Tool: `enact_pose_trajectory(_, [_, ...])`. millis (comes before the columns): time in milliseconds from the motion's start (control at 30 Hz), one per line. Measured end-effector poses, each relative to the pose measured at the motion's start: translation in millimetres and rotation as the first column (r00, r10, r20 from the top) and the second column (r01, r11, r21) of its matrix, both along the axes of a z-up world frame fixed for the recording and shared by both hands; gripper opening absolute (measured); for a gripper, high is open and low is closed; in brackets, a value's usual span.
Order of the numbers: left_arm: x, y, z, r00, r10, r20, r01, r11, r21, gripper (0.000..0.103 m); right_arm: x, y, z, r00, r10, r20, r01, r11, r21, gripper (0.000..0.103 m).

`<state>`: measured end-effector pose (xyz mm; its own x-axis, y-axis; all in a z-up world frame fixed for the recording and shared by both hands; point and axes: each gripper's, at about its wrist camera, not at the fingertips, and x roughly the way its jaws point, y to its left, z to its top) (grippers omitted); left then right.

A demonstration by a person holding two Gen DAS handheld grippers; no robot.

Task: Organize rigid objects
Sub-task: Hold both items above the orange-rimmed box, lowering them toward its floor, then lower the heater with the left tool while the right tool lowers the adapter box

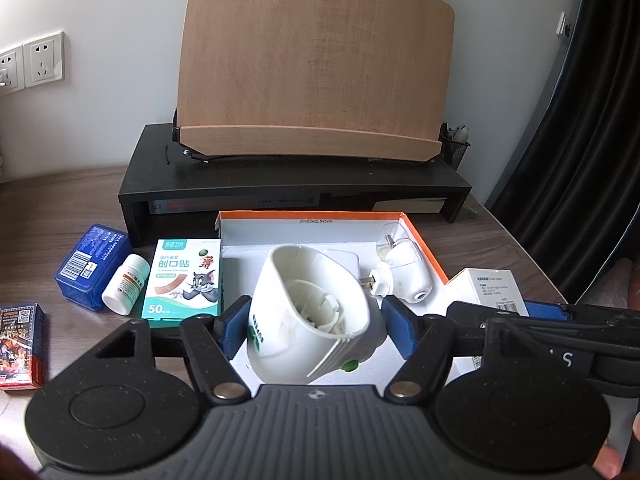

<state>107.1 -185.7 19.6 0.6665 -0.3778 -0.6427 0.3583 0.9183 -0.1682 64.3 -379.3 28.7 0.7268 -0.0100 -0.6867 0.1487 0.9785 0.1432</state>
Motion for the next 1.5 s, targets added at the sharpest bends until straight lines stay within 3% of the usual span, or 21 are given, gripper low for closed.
enact_pose_trajectory(1500, [3.4, -1.7, -4.6, 1.0, -0.001, -0.011, 0.001, 1.0, 0.001, 0.071, 2.5, -1.4, -7.3, 1.0, -0.006, -0.009, 0.006, 1.0, 0.005, 0.071])
